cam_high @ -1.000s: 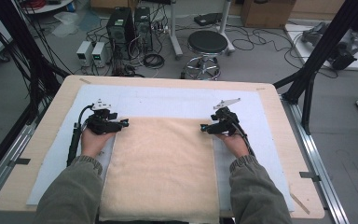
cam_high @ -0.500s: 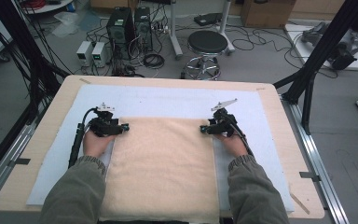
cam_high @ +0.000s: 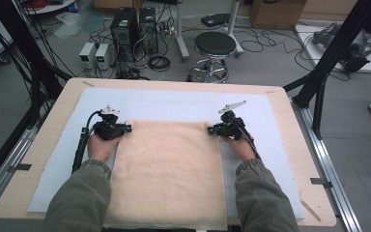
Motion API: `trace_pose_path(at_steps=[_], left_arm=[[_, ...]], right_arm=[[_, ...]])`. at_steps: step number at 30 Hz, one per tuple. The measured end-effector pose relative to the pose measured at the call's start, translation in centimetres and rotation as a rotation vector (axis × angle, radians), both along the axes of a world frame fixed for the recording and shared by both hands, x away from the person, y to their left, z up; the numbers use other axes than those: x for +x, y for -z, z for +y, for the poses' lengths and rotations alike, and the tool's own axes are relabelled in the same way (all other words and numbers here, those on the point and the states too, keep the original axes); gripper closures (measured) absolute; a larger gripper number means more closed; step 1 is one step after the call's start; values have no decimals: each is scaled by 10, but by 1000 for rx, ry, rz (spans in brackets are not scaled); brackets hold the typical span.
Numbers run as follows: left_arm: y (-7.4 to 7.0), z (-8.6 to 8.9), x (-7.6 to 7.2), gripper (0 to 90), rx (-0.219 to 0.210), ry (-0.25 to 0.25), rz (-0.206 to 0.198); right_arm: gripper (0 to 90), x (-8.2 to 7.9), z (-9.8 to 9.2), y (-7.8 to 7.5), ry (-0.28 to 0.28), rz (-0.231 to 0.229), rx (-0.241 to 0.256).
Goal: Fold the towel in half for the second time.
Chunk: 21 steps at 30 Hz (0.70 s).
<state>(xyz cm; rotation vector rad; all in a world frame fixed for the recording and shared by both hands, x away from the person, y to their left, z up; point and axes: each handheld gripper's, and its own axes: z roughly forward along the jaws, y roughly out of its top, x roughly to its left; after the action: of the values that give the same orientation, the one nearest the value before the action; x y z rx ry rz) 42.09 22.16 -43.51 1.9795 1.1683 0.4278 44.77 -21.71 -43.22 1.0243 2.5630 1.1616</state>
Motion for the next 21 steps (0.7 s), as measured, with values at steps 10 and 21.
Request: trace_pose_path(at_steps=[10,21], left_arm=[[-57,3,16,832,-47,-24,-152],[-60,3,-2,827,-75,-8,-179]], right_arm=[[817,15,-1,-55,23,-127,37],[811,-1,-1,-69,10,-144,53]])
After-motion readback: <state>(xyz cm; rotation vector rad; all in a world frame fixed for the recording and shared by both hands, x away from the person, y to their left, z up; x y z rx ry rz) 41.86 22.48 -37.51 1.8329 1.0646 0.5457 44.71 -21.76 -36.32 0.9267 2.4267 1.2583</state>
